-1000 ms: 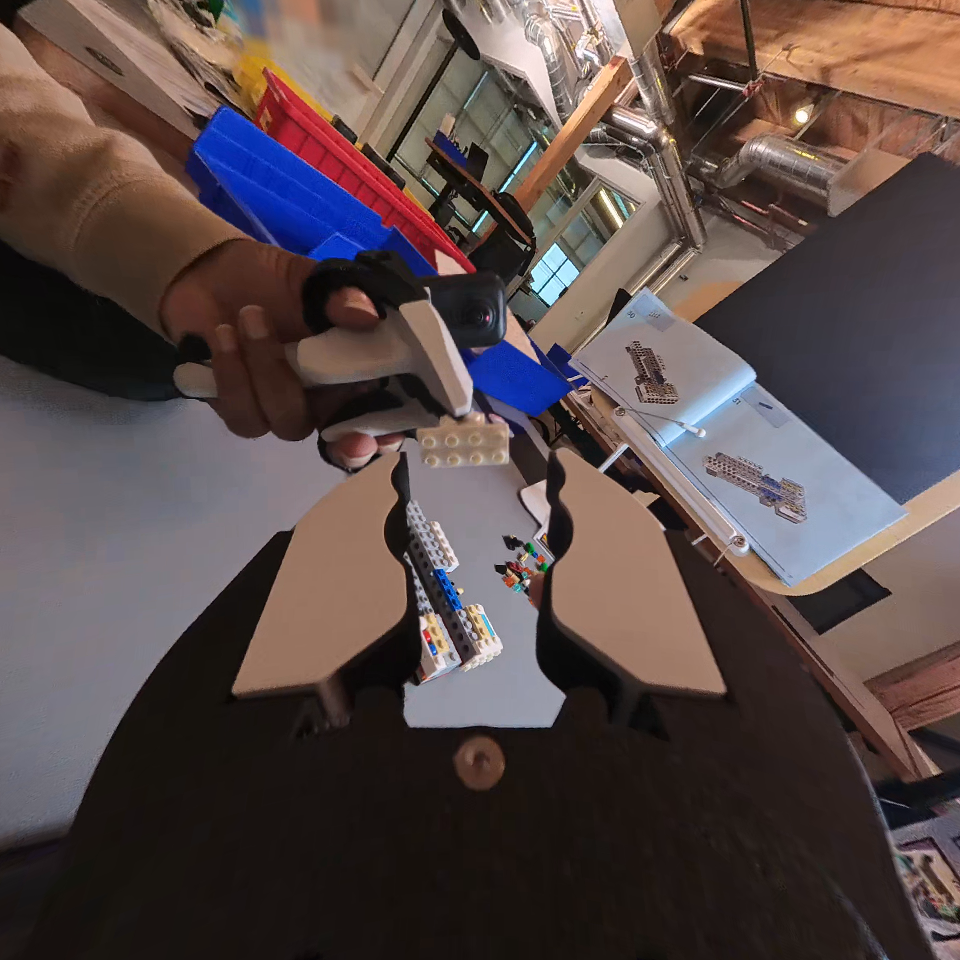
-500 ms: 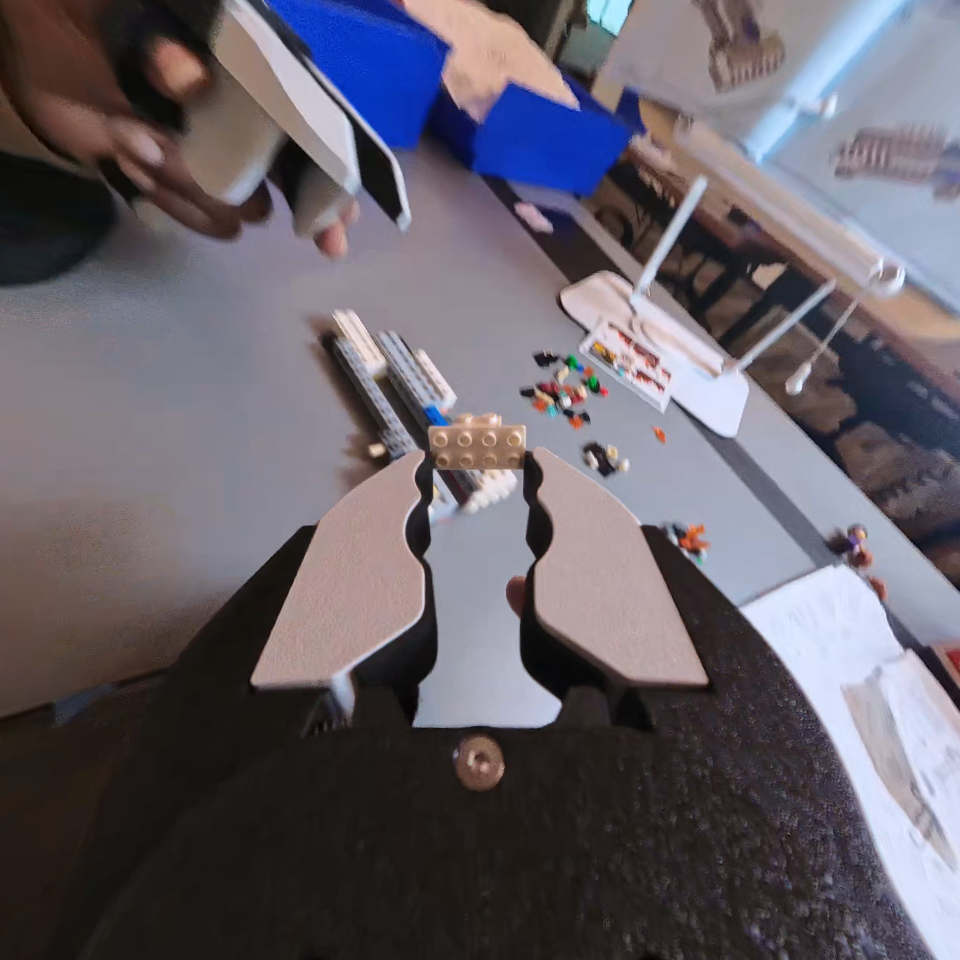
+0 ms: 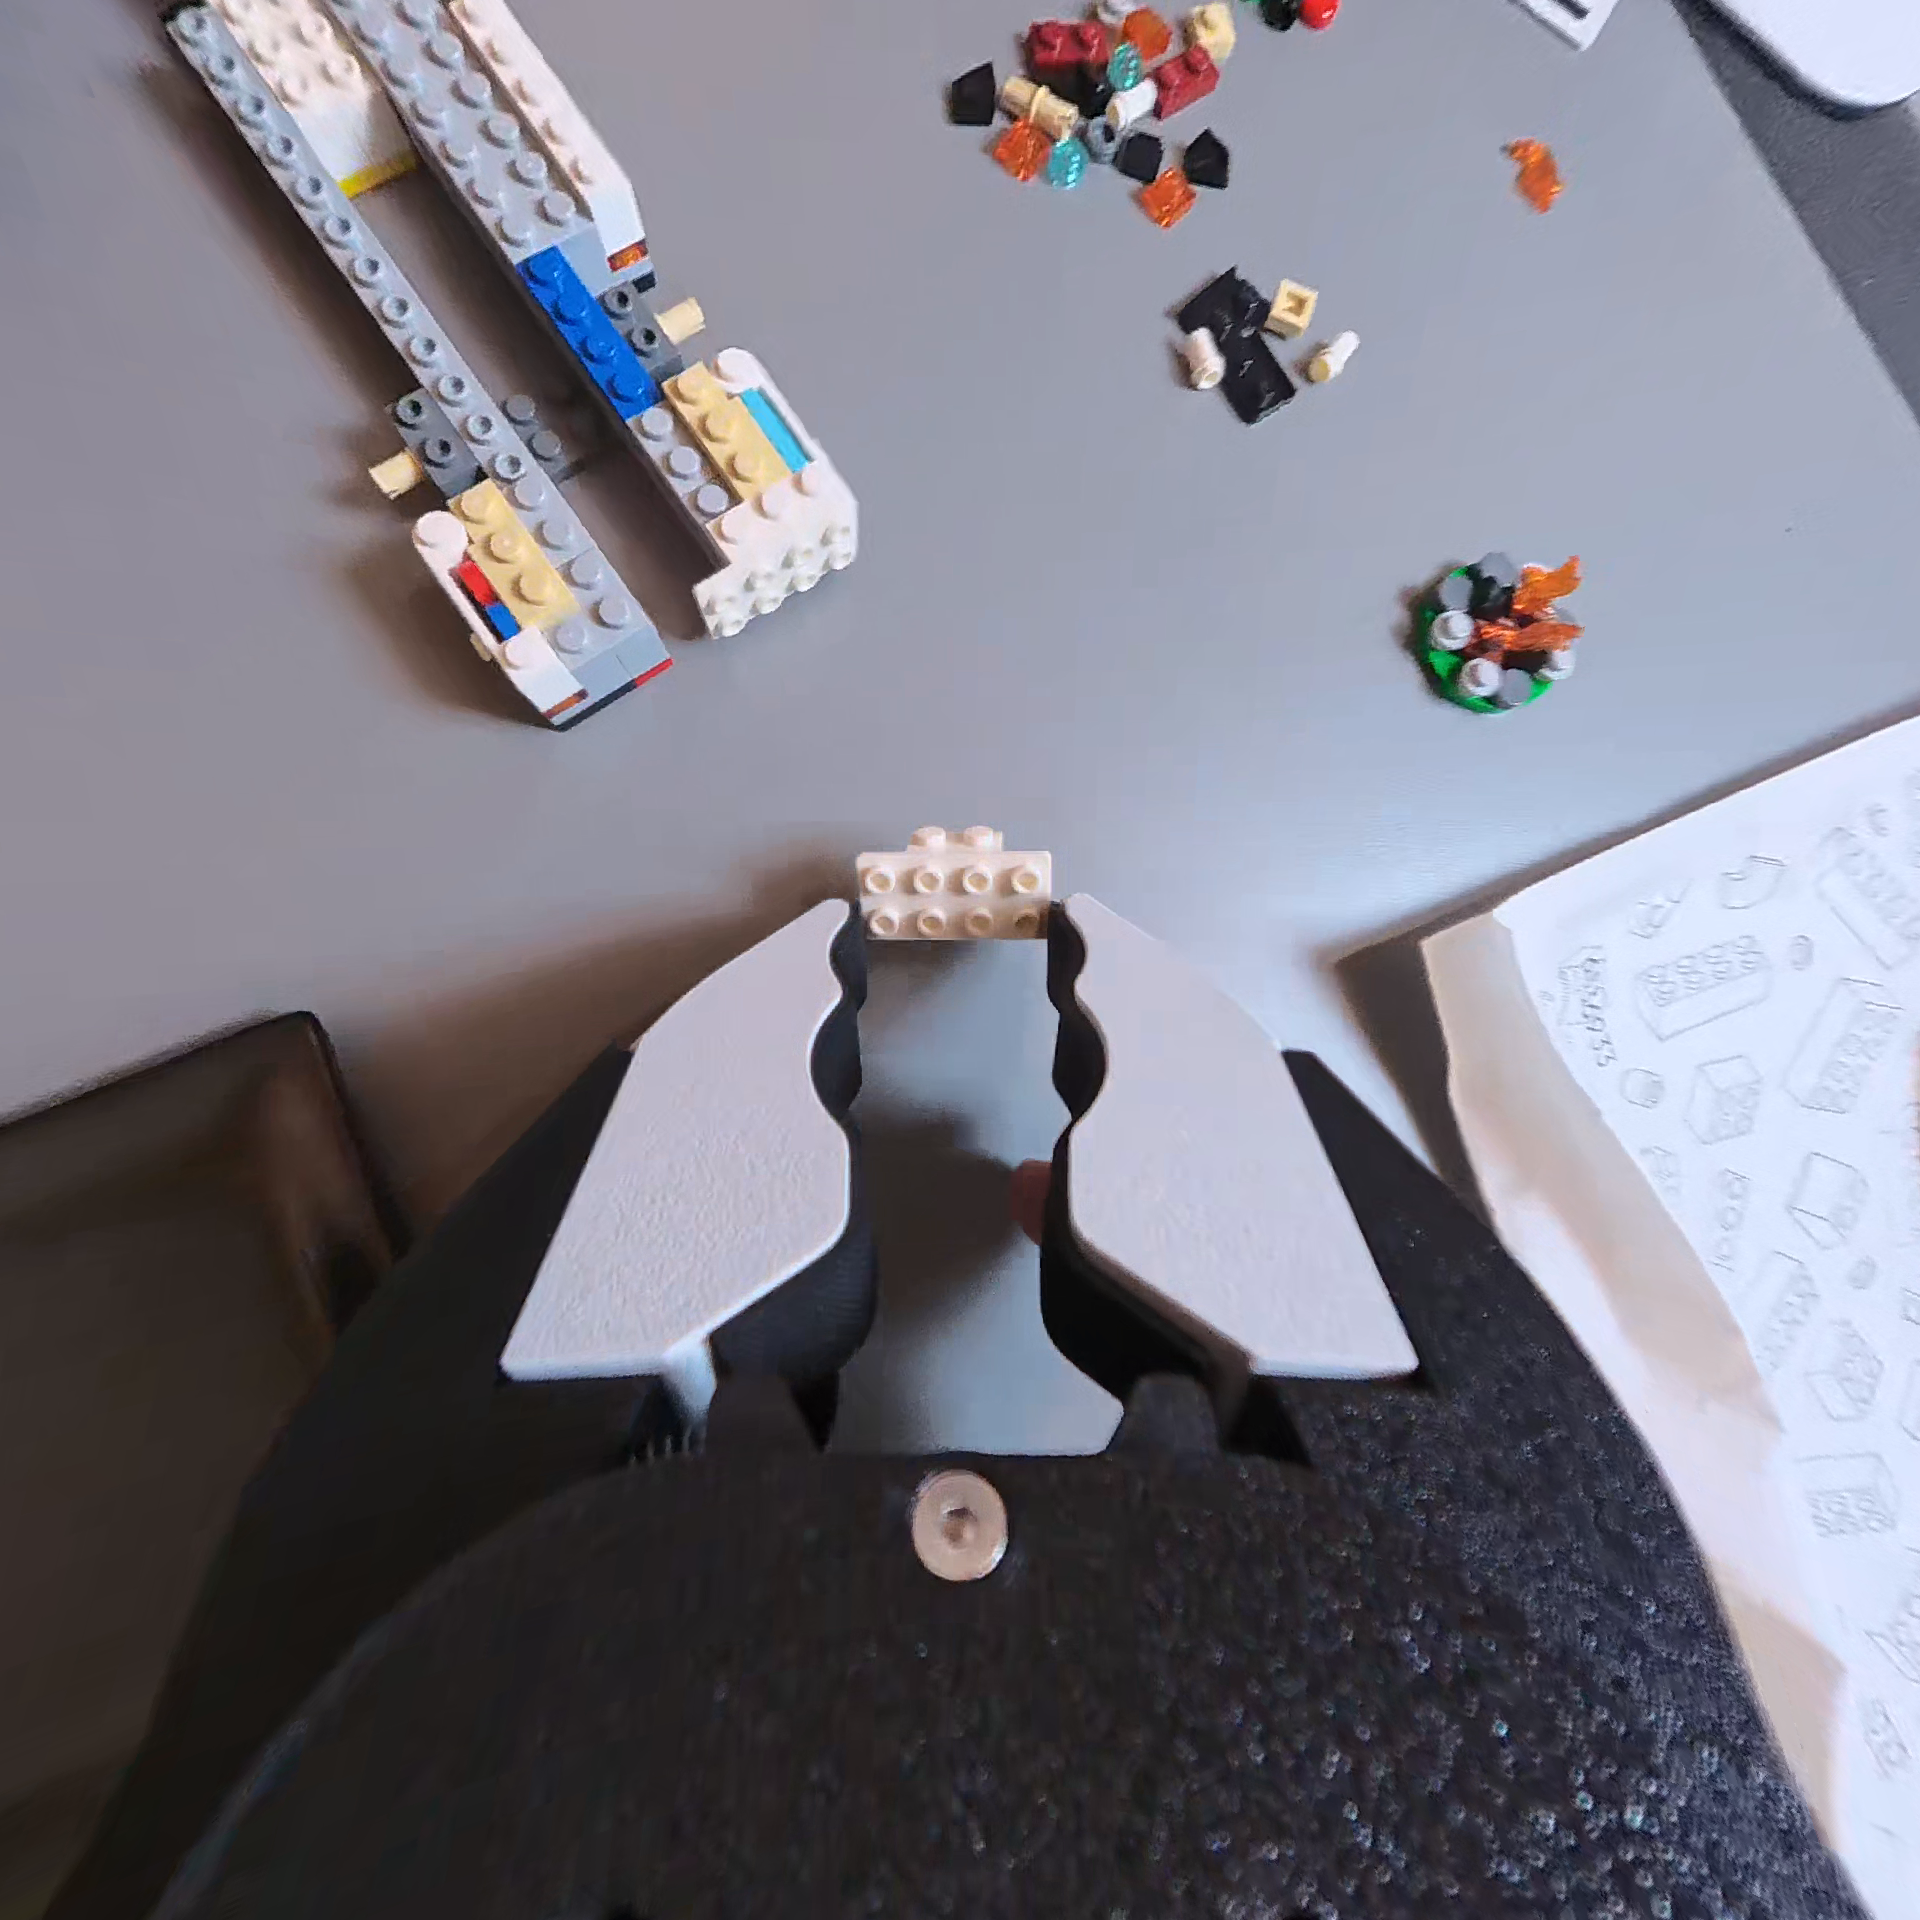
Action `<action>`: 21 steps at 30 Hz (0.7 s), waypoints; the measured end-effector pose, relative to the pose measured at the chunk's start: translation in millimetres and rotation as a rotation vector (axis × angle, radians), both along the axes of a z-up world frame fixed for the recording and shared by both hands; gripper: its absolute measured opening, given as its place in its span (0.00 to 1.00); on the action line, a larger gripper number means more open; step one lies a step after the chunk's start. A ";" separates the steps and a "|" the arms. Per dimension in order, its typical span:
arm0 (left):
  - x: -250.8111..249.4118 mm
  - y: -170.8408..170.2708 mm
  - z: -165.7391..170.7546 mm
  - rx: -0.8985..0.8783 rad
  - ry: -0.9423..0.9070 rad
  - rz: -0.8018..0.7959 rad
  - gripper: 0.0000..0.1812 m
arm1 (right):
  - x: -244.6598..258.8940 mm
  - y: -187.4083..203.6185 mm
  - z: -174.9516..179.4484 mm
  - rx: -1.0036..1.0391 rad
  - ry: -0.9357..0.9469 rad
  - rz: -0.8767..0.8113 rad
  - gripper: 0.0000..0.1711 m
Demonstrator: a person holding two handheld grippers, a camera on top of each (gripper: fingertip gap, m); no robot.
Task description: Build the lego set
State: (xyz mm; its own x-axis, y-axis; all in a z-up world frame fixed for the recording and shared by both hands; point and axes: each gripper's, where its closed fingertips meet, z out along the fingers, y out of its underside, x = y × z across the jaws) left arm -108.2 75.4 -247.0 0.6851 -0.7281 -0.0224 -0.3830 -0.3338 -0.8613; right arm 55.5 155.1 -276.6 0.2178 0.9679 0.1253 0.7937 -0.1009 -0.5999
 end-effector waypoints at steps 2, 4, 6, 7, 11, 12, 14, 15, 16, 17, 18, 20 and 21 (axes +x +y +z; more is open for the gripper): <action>1.5 -0.6 -16.3 -0.016 0.092 -0.017 0.39 | -1.0 -6.6 -2.7 -0.002 -0.011 0.019 0.20; 0.9 3.4 -30.9 -0.022 0.195 -0.027 0.44 | -0.7 -10.5 -2.5 0.008 -0.028 0.035 0.20; 9.1 6.4 -31.2 -0.042 0.192 -0.060 0.45 | -0.4 -11.8 -1.8 0.035 -0.049 0.047 0.20; 10.5 8.4 -33.3 -0.049 0.214 -0.072 0.44 | -0.1 -13.9 -1.8 0.040 -0.061 0.058 0.20; 14.4 14.8 -35.5 -0.103 0.200 -0.086 0.38 | -2.7 -22.9 -0.2 0.036 -0.052 0.083 0.20; 14.5 16.6 -35.7 -0.108 0.192 -0.077 0.36 | -3.3 -24.8 -0.8 0.033 -0.051 0.088 0.20; 14.1 18.0 -35.8 -0.115 0.178 -0.055 0.31 | -4.1 -27.2 -3.5 0.031 -0.058 0.097 0.19; 13.9 17.8 -35.7 -0.111 0.179 -0.049 0.31 | -4.8 -27.3 -4.0 0.033 -0.054 0.099 0.20; 13.9 17.4 -35.5 -0.108 0.181 -0.041 0.30 | -5.1 -27.3 -4.2 0.030 -0.050 0.097 0.20; 13.7 17.2 -35.2 -0.101 0.186 -0.034 0.30 | -5.4 -27.1 -4.2 0.025 -0.045 0.094 0.20; 13.6 16.8 -34.7 -0.089 0.193 -0.032 0.30 | -5.2 -26.9 -4.3 0.022 -0.042 0.092 0.20; 12.2 16.8 -34.1 -0.071 0.199 -0.025 0.29 | -5.1 -26.8 -4.3 0.022 -0.034 0.089 0.20; 11.3 16.9 -33.8 -0.069 0.194 -0.023 0.29 | -5.3 -26.9 -4.2 0.025 -0.030 0.090 0.20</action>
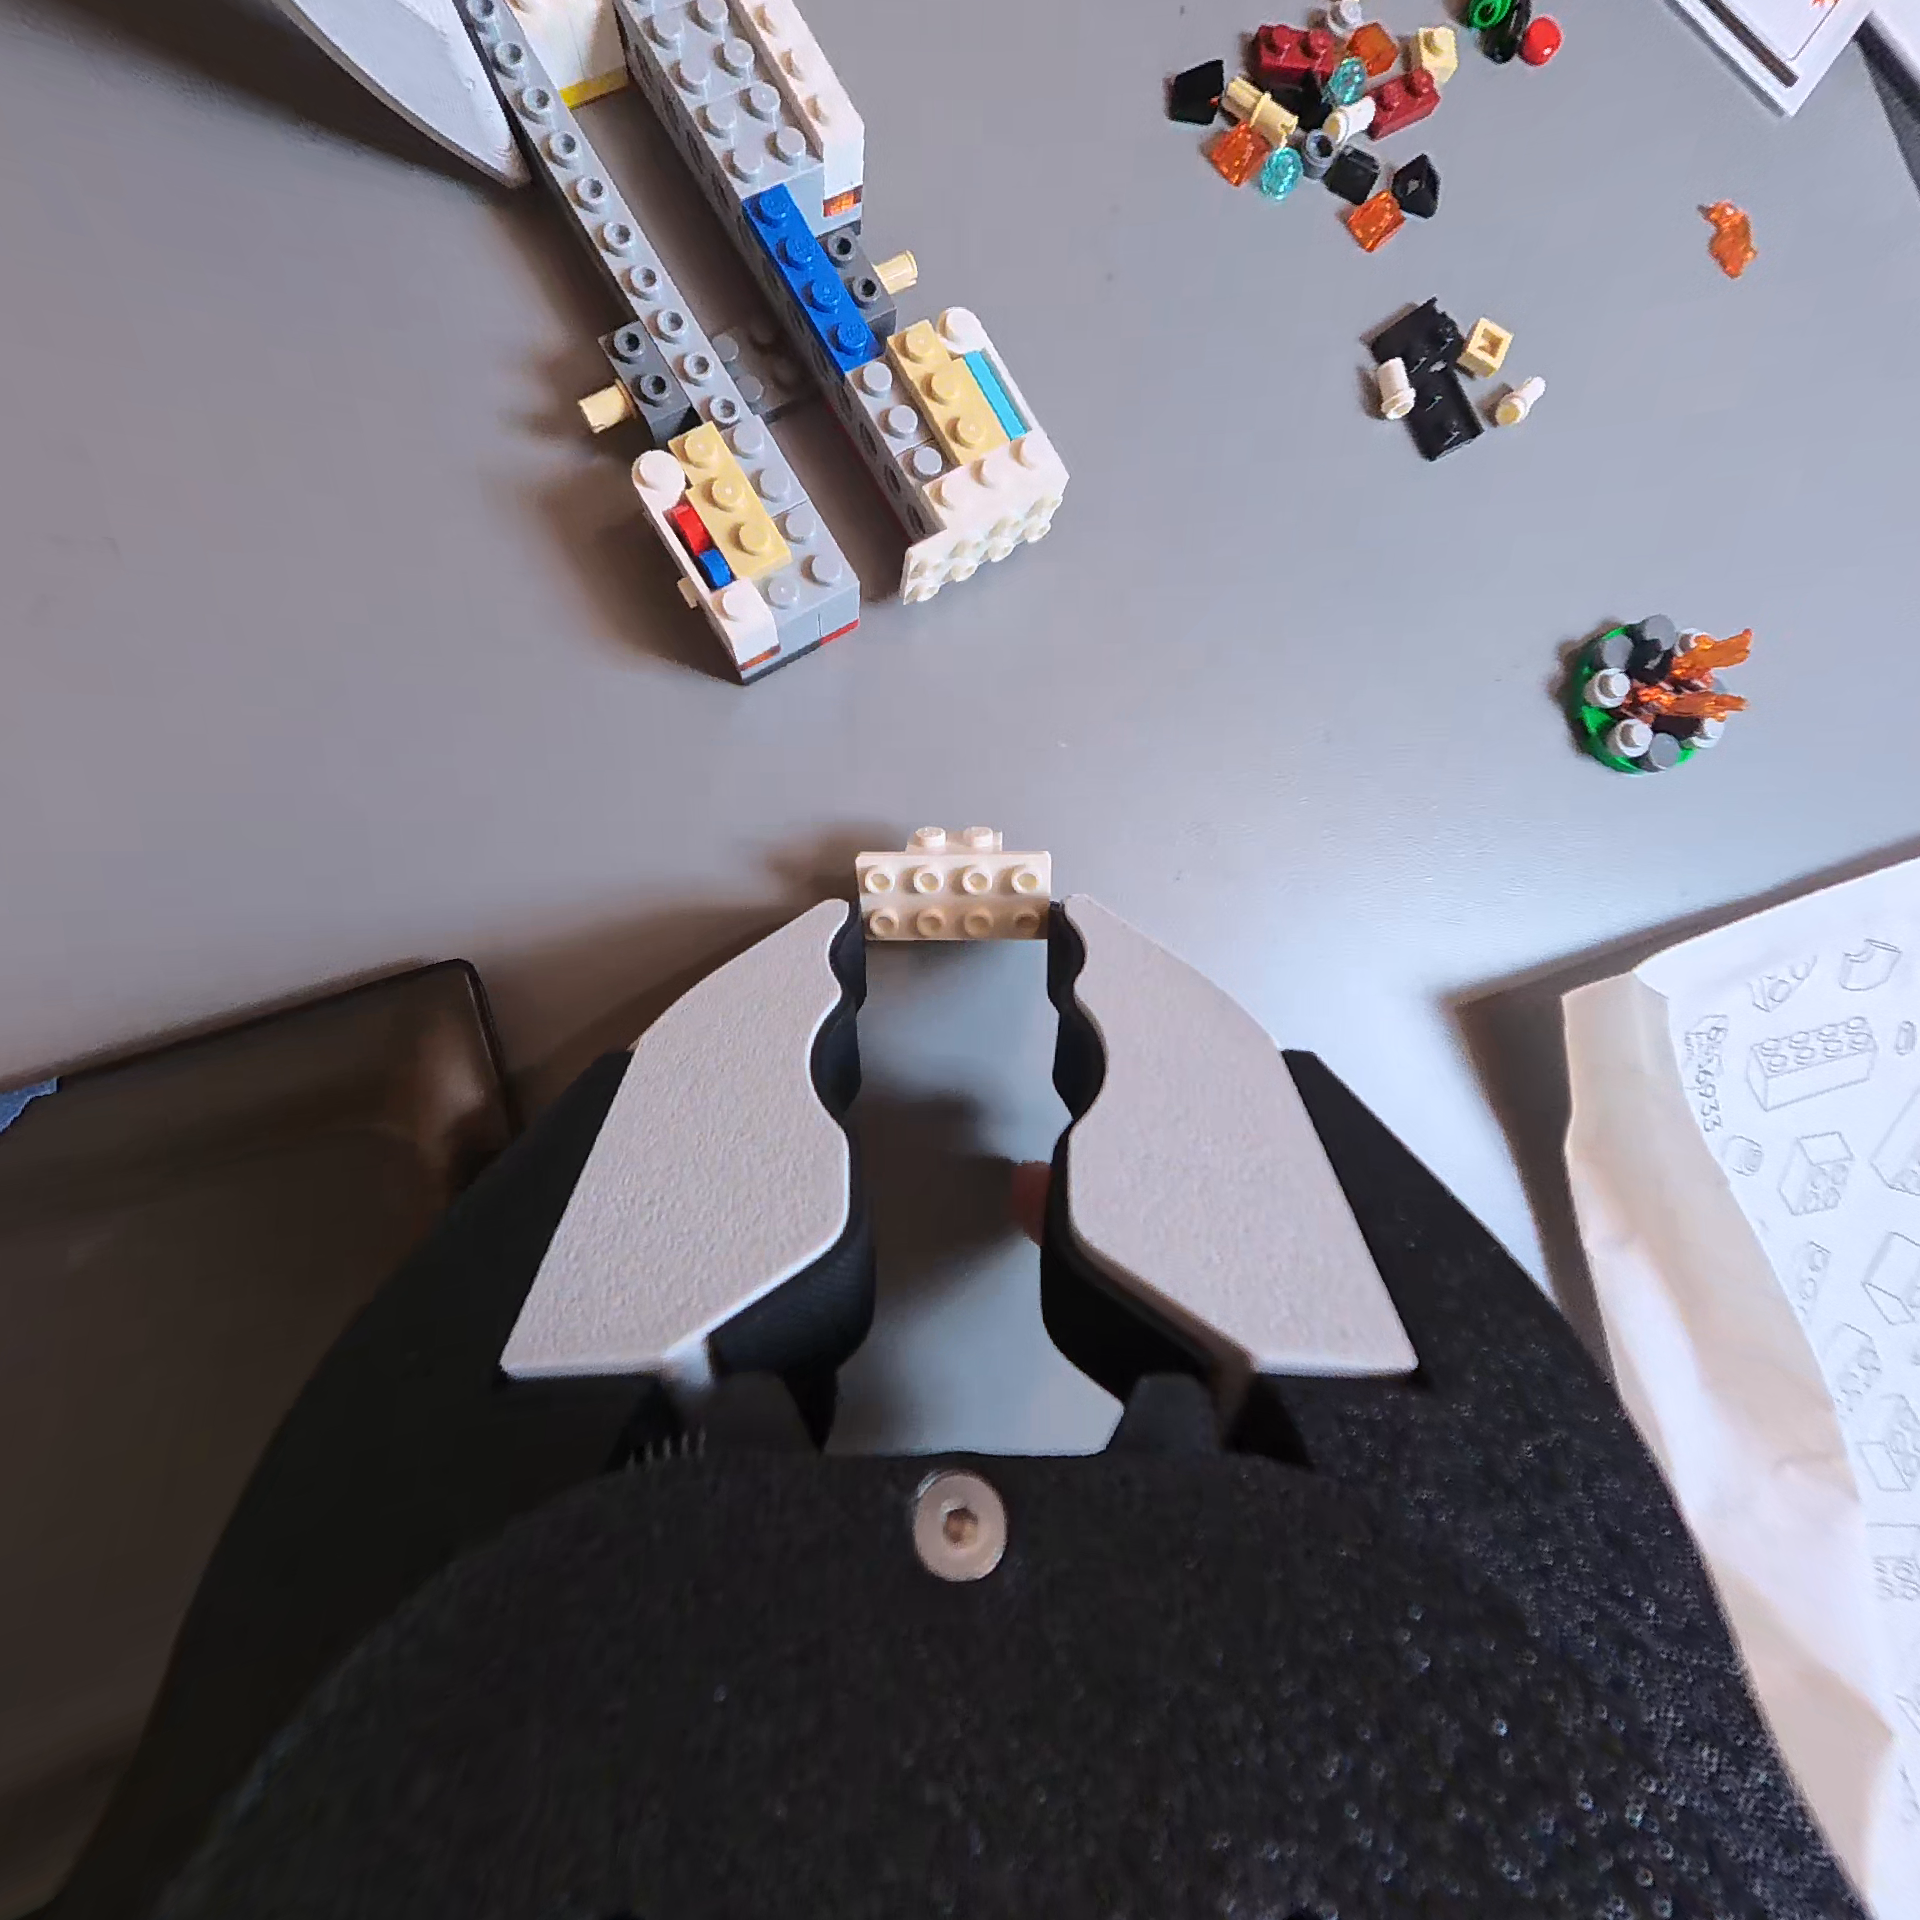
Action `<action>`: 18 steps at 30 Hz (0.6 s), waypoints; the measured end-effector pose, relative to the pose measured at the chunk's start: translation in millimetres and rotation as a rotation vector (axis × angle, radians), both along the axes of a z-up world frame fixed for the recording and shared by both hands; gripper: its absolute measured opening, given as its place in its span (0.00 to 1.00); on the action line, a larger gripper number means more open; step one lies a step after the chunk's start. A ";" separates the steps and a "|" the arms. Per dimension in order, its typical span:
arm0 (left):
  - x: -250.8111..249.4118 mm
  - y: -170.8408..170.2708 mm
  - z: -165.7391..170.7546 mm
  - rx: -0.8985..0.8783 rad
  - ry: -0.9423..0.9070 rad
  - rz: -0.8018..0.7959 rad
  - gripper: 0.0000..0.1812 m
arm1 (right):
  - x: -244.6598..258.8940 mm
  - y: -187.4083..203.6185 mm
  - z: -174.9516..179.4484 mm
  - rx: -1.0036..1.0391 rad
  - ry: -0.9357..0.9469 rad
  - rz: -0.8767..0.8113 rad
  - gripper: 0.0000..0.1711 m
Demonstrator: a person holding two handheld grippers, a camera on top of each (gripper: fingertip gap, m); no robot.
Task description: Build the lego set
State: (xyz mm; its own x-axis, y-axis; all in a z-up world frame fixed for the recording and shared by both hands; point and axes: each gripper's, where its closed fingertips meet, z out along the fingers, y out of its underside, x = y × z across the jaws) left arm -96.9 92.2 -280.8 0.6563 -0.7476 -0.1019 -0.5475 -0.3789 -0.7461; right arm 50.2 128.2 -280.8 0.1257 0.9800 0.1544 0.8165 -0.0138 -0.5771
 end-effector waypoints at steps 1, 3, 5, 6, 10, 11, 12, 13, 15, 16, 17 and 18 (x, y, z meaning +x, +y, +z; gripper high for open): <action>-1.0 0.1 0.2 -0.002 -0.009 0.003 0.29 | -0.1 -0.1 0.3 0.000 0.004 0.001 0.20; -3.4 0.9 0.9 0.000 -0.026 0.008 0.29 | -0.1 -1.3 0.9 -0.013 0.014 0.006 0.21; -10.1 4.1 1.9 0.017 -0.022 0.026 0.30 | 0.6 -1.4 1.7 -0.028 0.024 0.008 0.23; -13.8 5.5 2.0 0.021 -0.017 0.035 0.30 | 1.1 -1.5 1.7 -0.035 0.027 0.010 0.23; -25.3 6.5 2.5 0.014 -0.021 0.059 0.33 | 4.5 -3.7 1.4 -0.042 0.018 0.031 0.25; -26.9 6.5 4.0 0.018 -0.027 0.062 0.34 | 5.7 -4.6 1.2 -0.043 0.013 0.037 0.26; -27.5 6.3 6.4 0.024 -0.037 0.062 0.34 | 7.1 -5.6 1.1 -0.046 0.009 0.044 0.27; -27.1 6.0 9.2 0.032 -0.048 0.060 0.34 | 8.8 -6.4 0.8 -0.047 0.002 0.051 0.27; -25.1 5.2 13.9 0.050 -0.058 0.056 0.34 | 12.2 -7.5 1.3 -0.047 -0.010 0.065 0.28; -24.0 4.9 14.8 0.057 -0.057 0.052 0.34 | 13.2 -8.3 1.6 -0.047 -0.016 0.072 0.28; -23.1 4.8 15.2 0.065 -0.052 0.048 0.34 | 13.8 -9.1 1.8 -0.047 -0.022 0.080 0.28; -22.4 4.9 15.6 0.072 -0.049 0.045 0.34 | 13.3 -9.6 1.8 -0.046 -0.025 0.086 0.28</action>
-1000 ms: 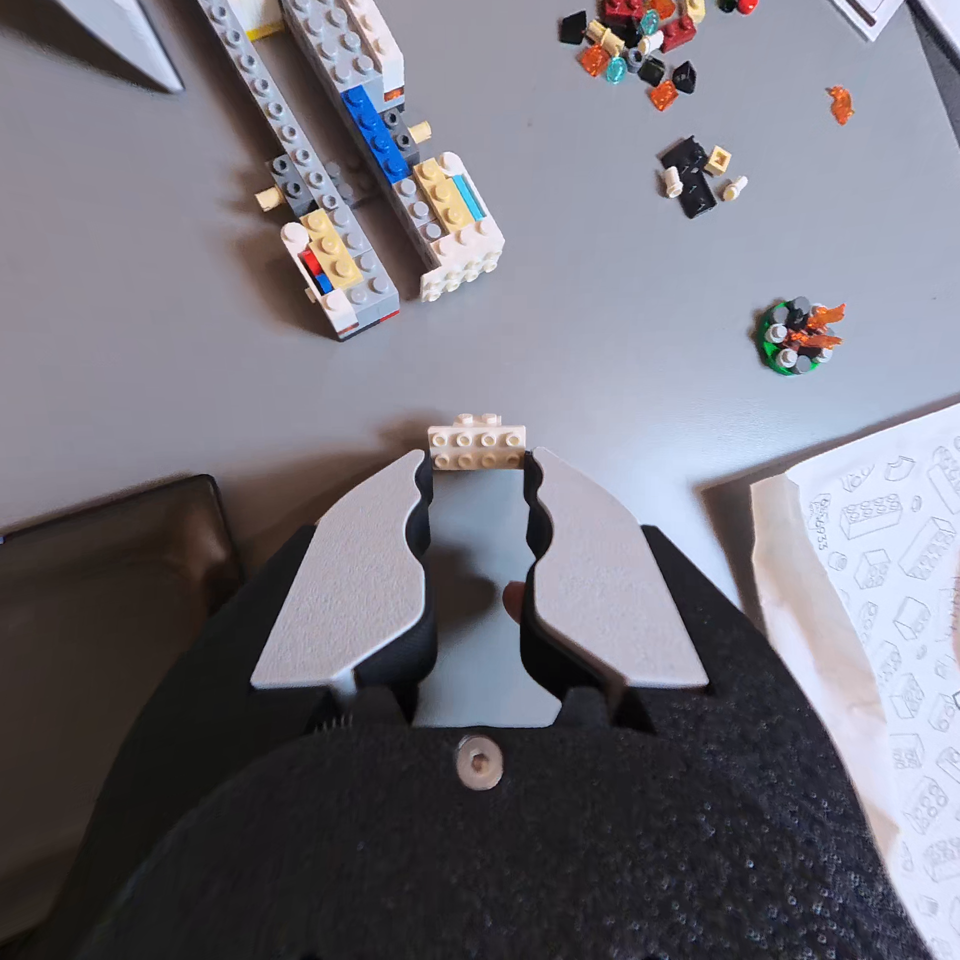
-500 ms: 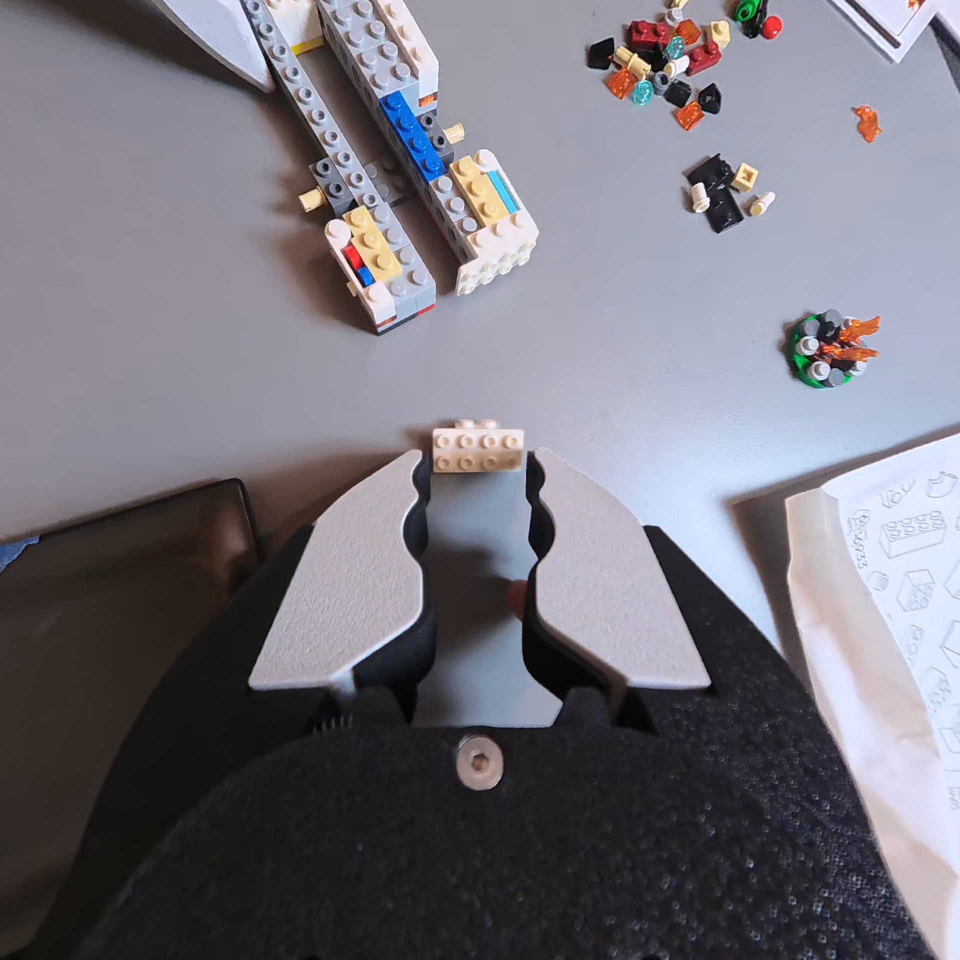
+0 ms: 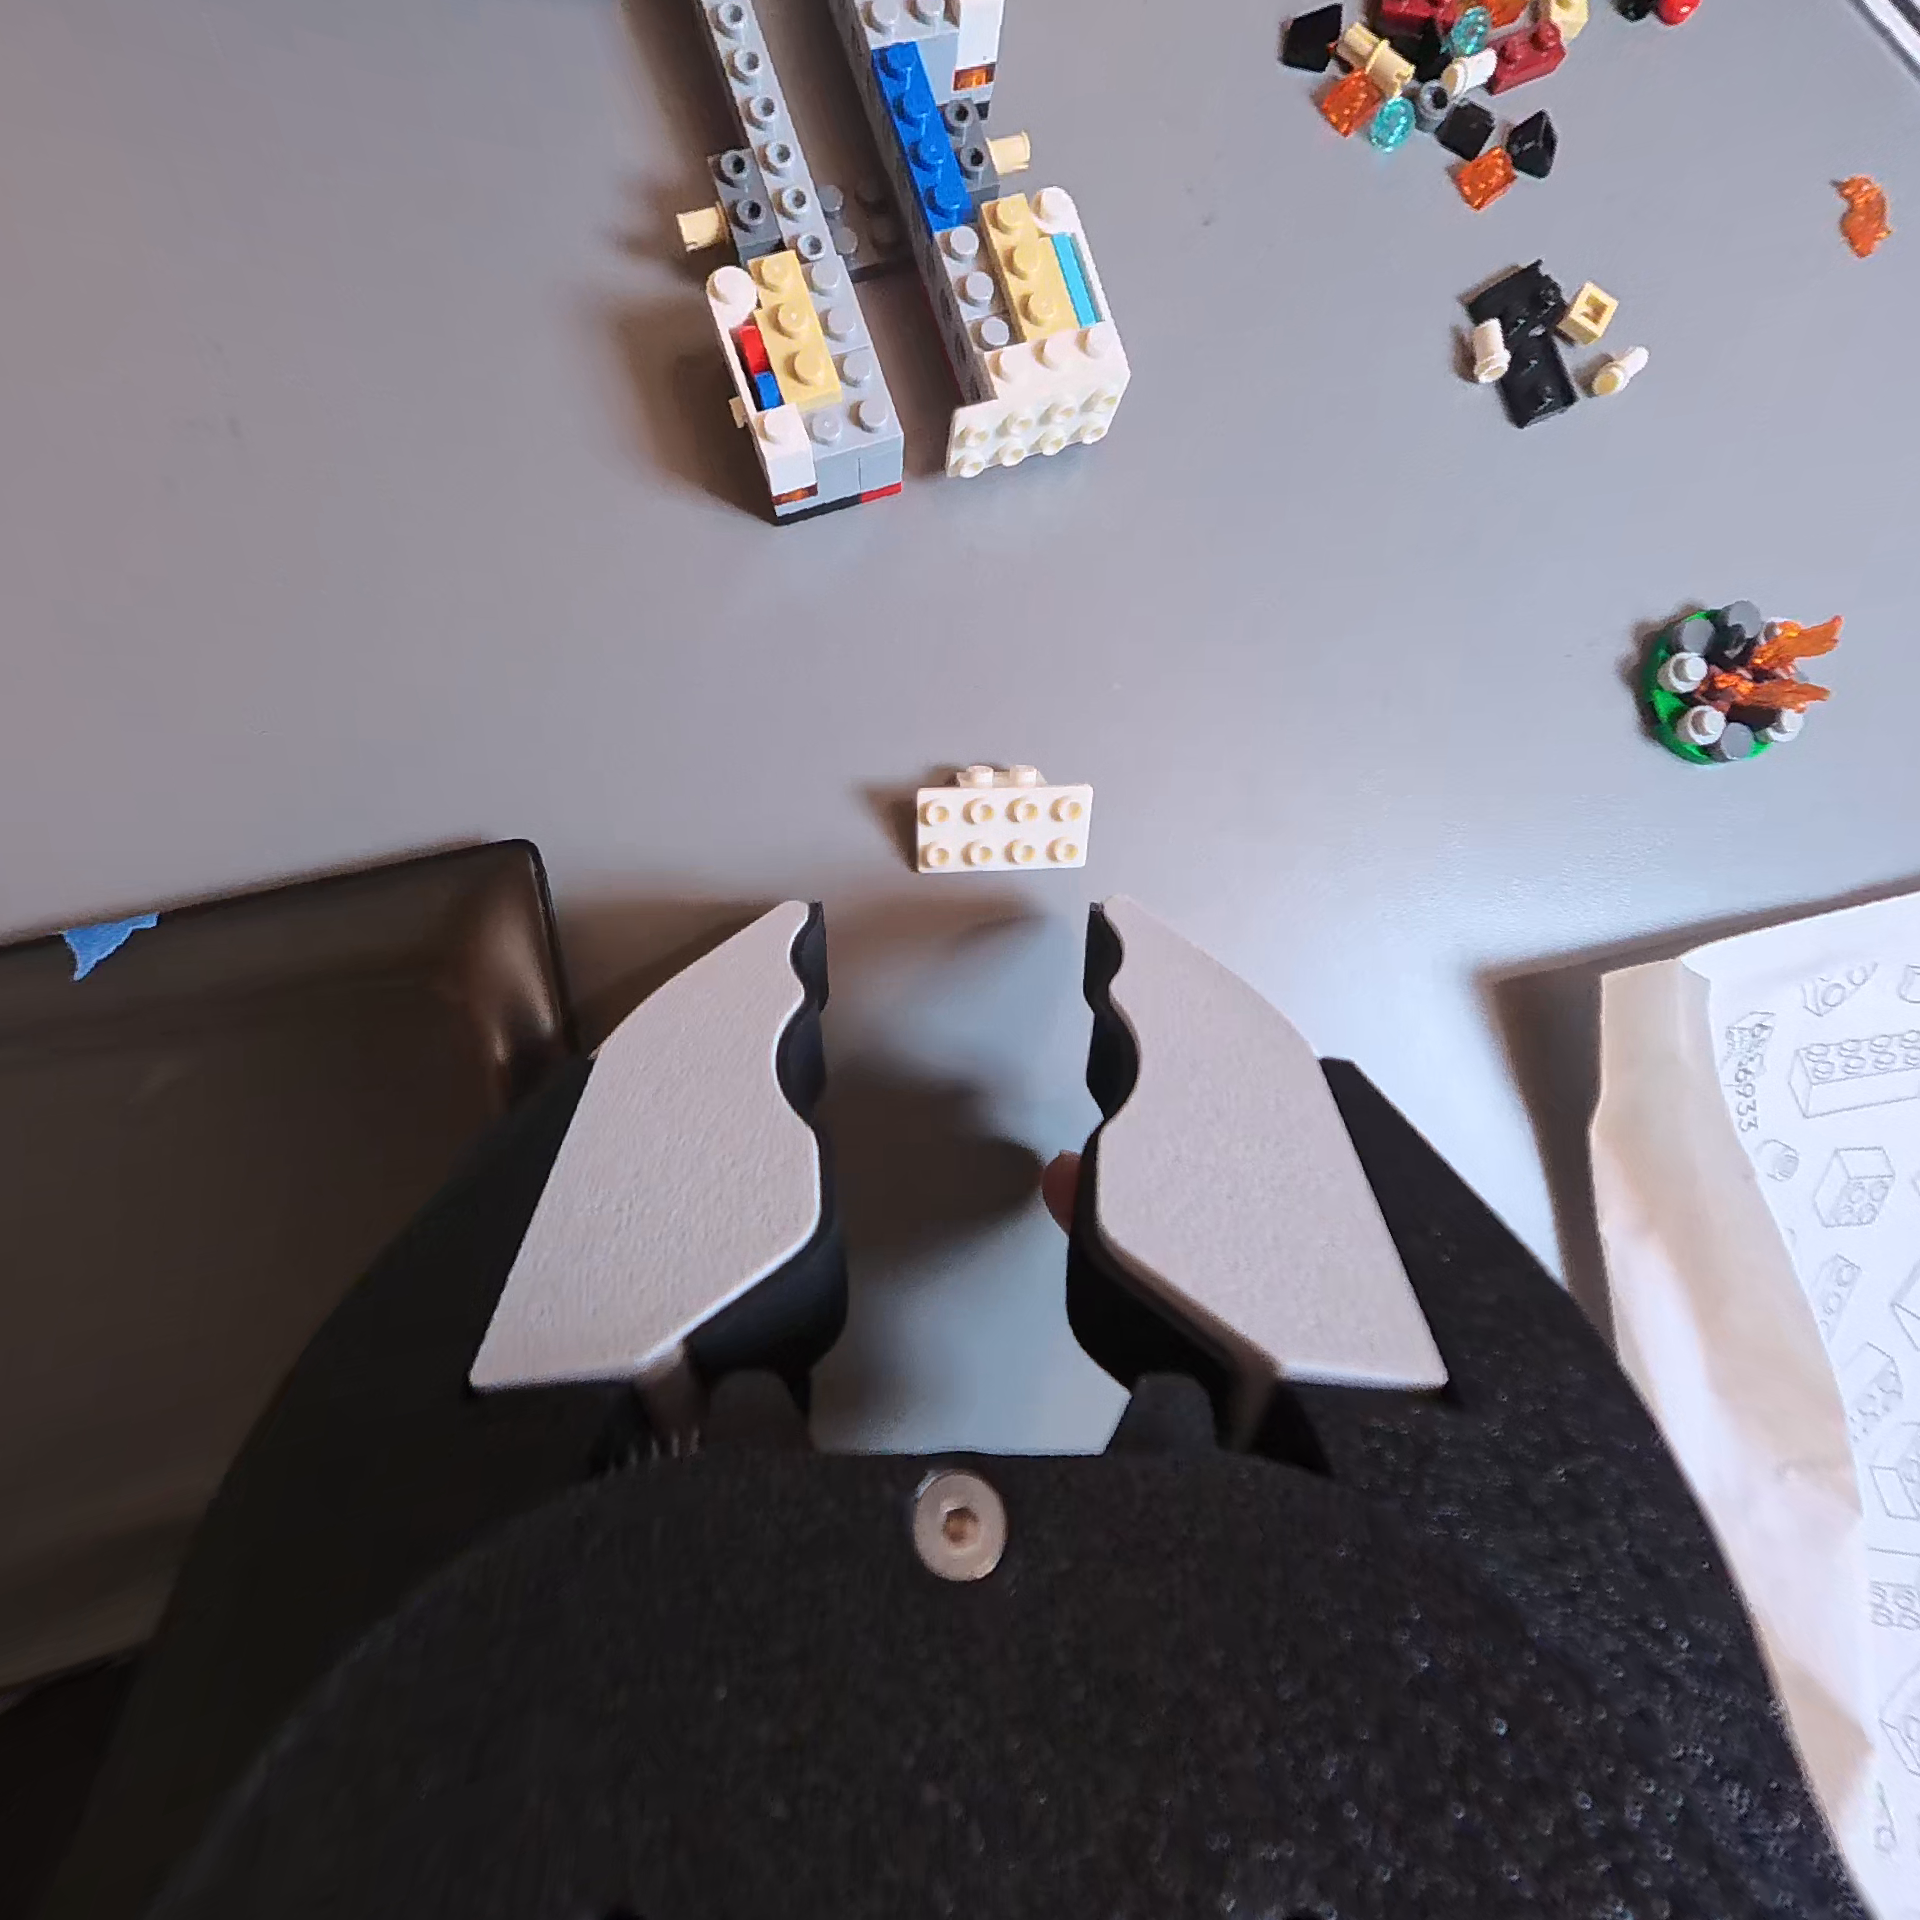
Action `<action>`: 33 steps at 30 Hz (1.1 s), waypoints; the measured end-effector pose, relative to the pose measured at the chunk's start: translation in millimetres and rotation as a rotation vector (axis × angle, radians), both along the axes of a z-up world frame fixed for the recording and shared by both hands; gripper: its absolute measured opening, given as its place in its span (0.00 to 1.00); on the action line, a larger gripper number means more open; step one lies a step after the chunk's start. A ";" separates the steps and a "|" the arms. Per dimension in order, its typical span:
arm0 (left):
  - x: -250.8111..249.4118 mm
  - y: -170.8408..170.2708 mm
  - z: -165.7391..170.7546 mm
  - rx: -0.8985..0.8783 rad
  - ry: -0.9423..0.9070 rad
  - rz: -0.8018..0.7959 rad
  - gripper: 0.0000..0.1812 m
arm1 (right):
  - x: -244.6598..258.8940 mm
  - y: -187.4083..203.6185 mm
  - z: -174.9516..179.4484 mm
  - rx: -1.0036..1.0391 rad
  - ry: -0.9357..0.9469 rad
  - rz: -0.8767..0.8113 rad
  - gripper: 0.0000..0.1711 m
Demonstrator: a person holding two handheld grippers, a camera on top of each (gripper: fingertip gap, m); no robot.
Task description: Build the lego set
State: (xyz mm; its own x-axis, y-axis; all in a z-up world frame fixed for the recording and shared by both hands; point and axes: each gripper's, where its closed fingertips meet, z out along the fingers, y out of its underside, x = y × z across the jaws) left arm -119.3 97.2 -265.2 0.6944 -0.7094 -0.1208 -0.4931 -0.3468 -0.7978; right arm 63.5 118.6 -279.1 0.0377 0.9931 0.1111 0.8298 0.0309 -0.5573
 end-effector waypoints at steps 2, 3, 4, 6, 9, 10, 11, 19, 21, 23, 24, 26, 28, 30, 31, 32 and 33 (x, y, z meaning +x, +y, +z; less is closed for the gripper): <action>1.4 0.0 1.0 0.005 -0.005 -0.004 0.34 | -4.6 0.9 -0.4 -0.003 -0.001 0.002 0.28; 1.8 -0.2 1.3 0.006 -0.010 -0.005 0.34 | -8.2 1.7 -0.4 -0.008 0.002 0.000 0.28; 1.8 -0.3 1.6 0.008 -0.013 -0.004 0.34 | -11.8 2.3 -0.4 -0.017 0.006 -0.003 0.28; 2.1 -0.4 3.2 0.017 -0.020 -0.005 0.33 | -15.0 5.0 -3.2 -0.033 -0.006 -0.015 0.28; 5.3 -2.1 5.3 0.021 -0.041 -0.017 0.33 | -15.5 7.7 -4.5 -0.050 -0.017 -0.018 0.19; 6.4 -2.8 5.0 0.021 -0.042 -0.023 0.33 | -15.6 7.1 -4.3 -0.060 -0.015 -0.019 0.19; 7.7 -3.4 4.4 0.022 -0.041 -0.030 0.33 | -16.2 5.7 -3.9 -0.070 -0.005 -0.013 0.19; 25.2 -0.1 6.2 0.016 0.065 -0.132 0.38 | -57.4 -14.3 35.6 -0.072 0.350 0.171 0.19; 30.5 3.9 3.4 -0.001 0.133 -0.176 0.39 | -63.8 -13.0 33.7 -0.074 0.354 0.190 0.19; 37.2 7.2 -1.6 -0.033 0.204 -0.226 0.42 | -69.0 -13.3 28.4 -0.087 0.334 0.206 0.19; 42.4 7.7 -3.6 -0.056 0.218 -0.253 0.44 | -70.9 -13.7 25.1 -0.089 0.320 0.214 0.19; 54.2 7.3 -6.9 -0.105 0.221 -0.305 0.47 | -72.6 -12.7 18.4 -0.072 0.284 0.226 0.19; 65.0 9.2 -7.6 -0.111 0.223 -0.343 0.49 | -72.4 -12.3 14.0 -0.059 0.256 0.237 0.19; 74.5 11.9 -7.6 -0.113 0.222 -0.364 0.50 | -72.4 -12.9 11.7 -0.054 0.244 0.246 0.19; 79.2 12.0 -8.7 -0.120 0.222 -0.379 0.50 | -72.9 -13.0 11.0 -0.054 0.242 0.249 0.19; 83.8 11.2 -10.5 -0.130 0.224 -0.399 0.50 | -73.0 -13.1 9.7 -0.054 0.235 0.251 0.19; 87.9 11.6 -12.1 -0.133 0.229 -0.410 0.50 | -73.5 -12.9 9.3 -0.050 0.231 0.254 0.19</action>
